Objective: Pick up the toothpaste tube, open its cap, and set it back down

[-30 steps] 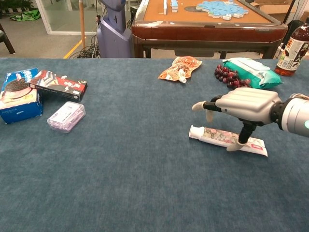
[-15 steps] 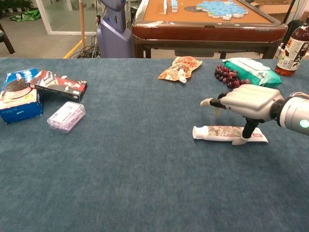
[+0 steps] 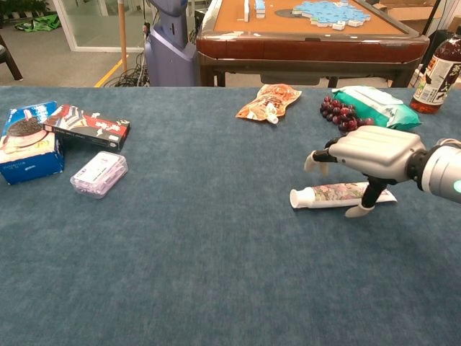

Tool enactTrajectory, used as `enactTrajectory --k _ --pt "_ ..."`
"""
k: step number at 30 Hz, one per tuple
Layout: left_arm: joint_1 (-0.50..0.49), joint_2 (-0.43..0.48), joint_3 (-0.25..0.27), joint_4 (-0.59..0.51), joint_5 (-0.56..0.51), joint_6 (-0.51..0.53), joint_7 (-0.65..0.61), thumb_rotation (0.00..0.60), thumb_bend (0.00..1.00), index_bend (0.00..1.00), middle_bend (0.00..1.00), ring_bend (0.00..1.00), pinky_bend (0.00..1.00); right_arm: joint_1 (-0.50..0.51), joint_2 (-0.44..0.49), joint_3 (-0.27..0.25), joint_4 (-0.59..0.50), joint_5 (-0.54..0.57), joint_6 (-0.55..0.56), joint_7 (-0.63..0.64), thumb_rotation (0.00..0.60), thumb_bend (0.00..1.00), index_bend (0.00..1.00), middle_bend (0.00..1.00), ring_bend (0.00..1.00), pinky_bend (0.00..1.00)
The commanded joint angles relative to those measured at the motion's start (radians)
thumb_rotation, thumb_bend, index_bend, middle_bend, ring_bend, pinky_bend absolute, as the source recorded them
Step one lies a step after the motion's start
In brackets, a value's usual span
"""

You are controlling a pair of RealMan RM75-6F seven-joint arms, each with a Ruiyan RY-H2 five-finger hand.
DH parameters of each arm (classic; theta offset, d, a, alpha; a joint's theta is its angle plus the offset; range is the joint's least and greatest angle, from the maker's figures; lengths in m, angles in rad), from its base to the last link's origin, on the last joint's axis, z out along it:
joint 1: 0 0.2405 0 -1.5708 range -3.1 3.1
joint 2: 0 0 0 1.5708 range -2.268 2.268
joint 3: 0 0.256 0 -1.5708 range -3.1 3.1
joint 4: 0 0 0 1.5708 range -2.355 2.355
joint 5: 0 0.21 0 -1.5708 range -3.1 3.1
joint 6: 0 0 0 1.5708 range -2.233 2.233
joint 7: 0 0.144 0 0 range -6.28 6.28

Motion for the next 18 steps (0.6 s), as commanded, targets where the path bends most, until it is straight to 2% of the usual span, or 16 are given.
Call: enactTrajectory --k 1,4,9,18 --pt "0.001 0.001 0.000 -0.001 -0.001 0.000 -0.001 0.600 0.31 0.13 0.34 0.34 0.11 -0.002 -0.001 -0.002 0.000 -0.004 0.002 0.002 0.600 0.18 0.24 0.33 0.19 0.19" --pt "0.001 0.002 0.000 0.000 0.000 0.001 -0.005 0.600 0.31 0.13 0.34 0.34 0.11 -0.003 -0.005 -0.004 0.006 -0.007 0.002 0.004 0.600 0.18 0.26 0.33 0.20 0.19" --pt "0.004 0.002 0.001 0.003 0.000 0.003 -0.009 0.600 0.31 0.13 0.34 0.34 0.11 0.001 -0.015 0.000 0.025 -0.011 -0.003 0.014 0.600 0.26 0.32 0.36 0.22 0.19" --pt "0.006 0.004 0.000 0.006 -0.001 0.005 -0.014 0.600 0.31 0.13 0.34 0.34 0.11 0.019 -0.026 0.011 0.037 -0.015 -0.018 0.014 0.600 0.26 0.35 0.39 0.24 0.19"
